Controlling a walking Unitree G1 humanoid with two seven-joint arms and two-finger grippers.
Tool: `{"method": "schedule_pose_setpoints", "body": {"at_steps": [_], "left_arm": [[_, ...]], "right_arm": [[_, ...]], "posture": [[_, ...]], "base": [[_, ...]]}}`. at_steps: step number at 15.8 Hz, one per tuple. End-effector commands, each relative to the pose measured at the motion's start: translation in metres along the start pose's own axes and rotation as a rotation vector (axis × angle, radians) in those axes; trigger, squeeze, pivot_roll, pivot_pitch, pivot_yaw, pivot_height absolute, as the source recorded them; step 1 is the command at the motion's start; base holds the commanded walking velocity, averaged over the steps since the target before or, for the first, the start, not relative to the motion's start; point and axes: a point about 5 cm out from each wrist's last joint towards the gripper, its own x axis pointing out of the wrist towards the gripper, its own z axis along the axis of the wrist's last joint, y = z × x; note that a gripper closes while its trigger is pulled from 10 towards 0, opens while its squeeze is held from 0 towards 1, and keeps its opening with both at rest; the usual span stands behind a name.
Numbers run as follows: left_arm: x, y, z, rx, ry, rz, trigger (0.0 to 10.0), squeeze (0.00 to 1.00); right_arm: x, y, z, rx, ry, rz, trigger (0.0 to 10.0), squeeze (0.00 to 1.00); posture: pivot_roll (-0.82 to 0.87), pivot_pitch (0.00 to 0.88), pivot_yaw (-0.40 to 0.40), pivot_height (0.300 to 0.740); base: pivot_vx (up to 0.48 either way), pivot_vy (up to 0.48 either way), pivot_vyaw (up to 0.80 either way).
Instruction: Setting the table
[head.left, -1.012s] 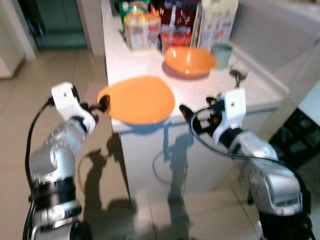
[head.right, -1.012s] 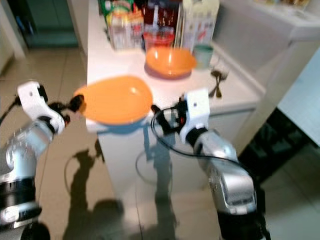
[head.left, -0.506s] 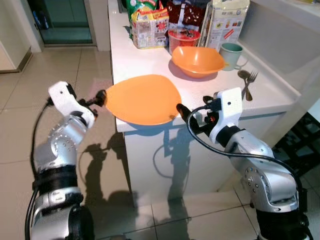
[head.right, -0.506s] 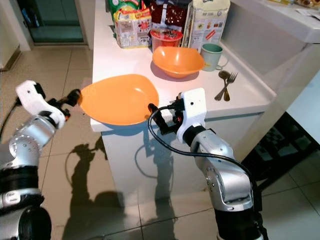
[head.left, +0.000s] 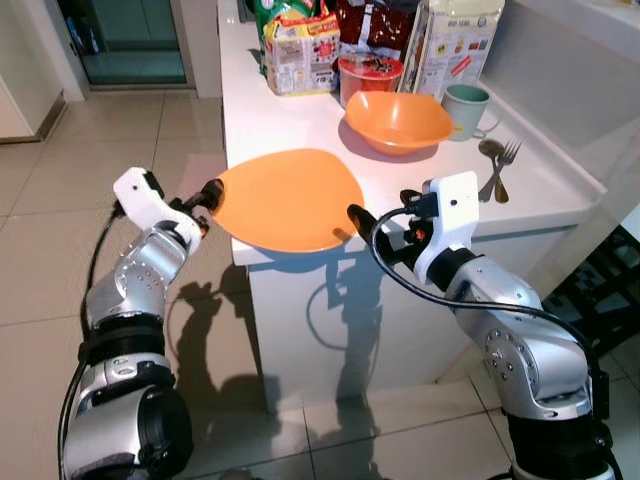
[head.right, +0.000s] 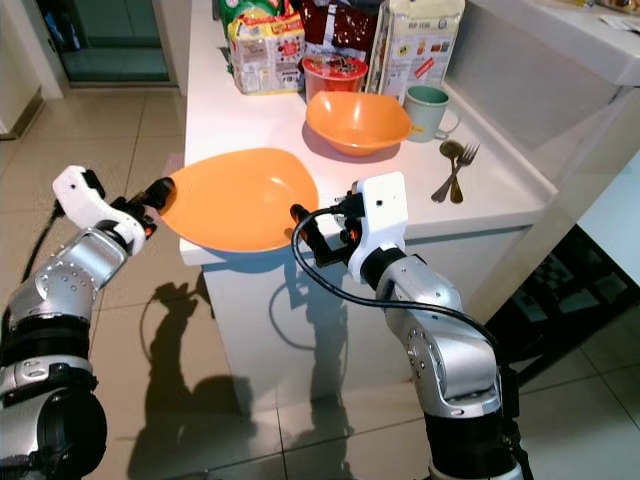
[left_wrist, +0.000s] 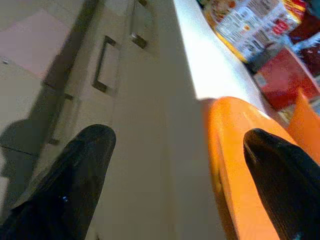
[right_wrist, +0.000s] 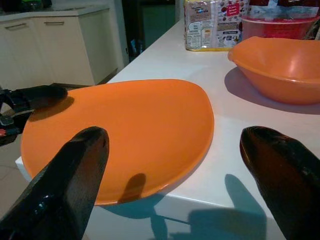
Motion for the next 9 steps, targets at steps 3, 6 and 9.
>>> {"method": "schedule_pose_setpoints", "body": {"at_steps": [3, 6, 9], "left_arm": [[0.0072, -0.0129, -0.0031, 0.007, 0.019, -0.060, 10.0, 0.00], [0.0097, -0.0133, -0.0071, -0.001, 0.037, -0.064, 0.0, 0.00], [0.0106, -0.0132, -0.0054, -0.010, 0.029, -0.076, 0.0, 0.00]], "right_arm": [[0.0006, -0.0010, -0.0018, 0.003, 0.023, 0.000, 10.0, 0.00], [-0.0005, -0.0008, -0.0030, -0.004, 0.039, 0.021, 10.0, 0.00], [-0.0025, -0.0005, -0.0029, -0.009, 0.037, 0.049, 10.0, 0.00]], "posture": [[0.01, 0.000, -0.062, 0.740], [0.01, 0.000, -0.060, 0.740], [0.01, 0.000, -0.059, 0.740]], "base": [[0.000, 0.000, 0.00], [0.000, 0.000, 0.00], [0.000, 0.000, 0.00]]}}
